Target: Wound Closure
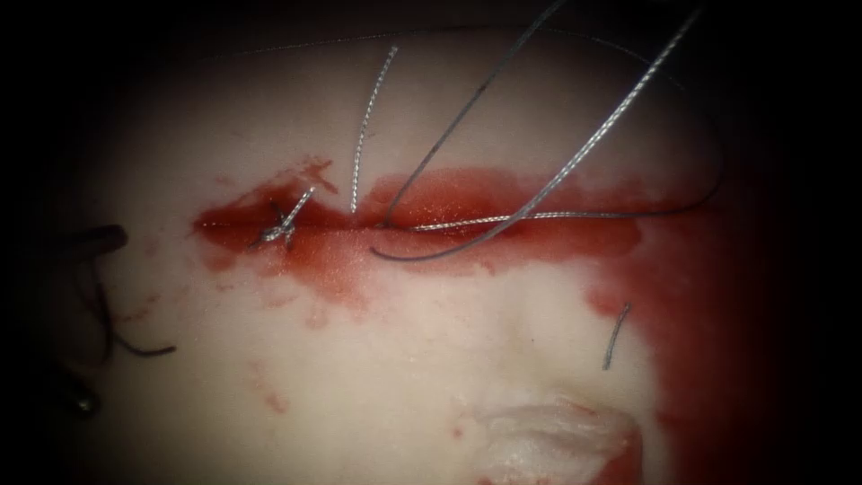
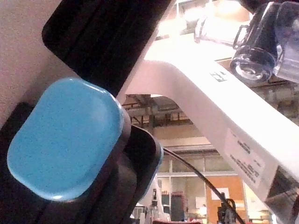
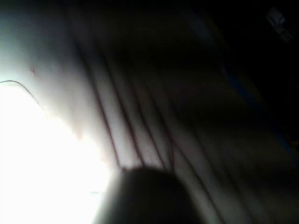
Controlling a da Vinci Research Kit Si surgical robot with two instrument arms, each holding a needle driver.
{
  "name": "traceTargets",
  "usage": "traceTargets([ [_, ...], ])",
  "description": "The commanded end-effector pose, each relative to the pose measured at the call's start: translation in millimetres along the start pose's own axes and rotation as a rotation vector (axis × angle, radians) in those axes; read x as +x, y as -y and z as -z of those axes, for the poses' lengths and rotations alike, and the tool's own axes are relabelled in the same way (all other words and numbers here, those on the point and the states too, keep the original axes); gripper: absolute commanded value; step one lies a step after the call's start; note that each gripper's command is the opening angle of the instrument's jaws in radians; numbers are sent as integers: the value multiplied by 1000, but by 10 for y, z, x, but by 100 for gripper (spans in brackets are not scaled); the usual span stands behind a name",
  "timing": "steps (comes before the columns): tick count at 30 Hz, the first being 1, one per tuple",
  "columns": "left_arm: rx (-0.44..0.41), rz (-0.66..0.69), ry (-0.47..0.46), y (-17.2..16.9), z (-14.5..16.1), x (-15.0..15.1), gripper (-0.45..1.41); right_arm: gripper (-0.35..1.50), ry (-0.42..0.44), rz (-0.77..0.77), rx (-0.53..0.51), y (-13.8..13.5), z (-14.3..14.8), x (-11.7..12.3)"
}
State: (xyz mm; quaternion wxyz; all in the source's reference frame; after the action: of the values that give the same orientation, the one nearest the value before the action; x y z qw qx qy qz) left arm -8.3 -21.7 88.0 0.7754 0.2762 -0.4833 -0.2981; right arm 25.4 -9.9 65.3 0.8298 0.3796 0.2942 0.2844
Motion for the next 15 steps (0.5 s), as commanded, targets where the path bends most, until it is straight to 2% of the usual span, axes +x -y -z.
traceTargets([
  [1,-8,-14,13,-3,-2,-13,100,-35,-46,24,12,-3,23,18],
  [5,-22,-34,31,-1,-3,-19,100,-35,-120,69,95,5,55,29],
  [6,-26,-23,55,-1,-3,-24,100,-35,-157,91,121,12,69,35],
  [8,-33,-24,90,-2,-3,-29,100,-35,-183,101,159,19,78,39],
  [11,-51,-6,151,-2,-5,-36,100,-35,-184,109,276,35,83,41],
  [13,-101,17,176,-6,-20,-46,100,-35,-171,140,396,58,75,41],
  [15,-118,27,181,-9,-32,-52,100,-35,-151,165,456,70,68,39],
])
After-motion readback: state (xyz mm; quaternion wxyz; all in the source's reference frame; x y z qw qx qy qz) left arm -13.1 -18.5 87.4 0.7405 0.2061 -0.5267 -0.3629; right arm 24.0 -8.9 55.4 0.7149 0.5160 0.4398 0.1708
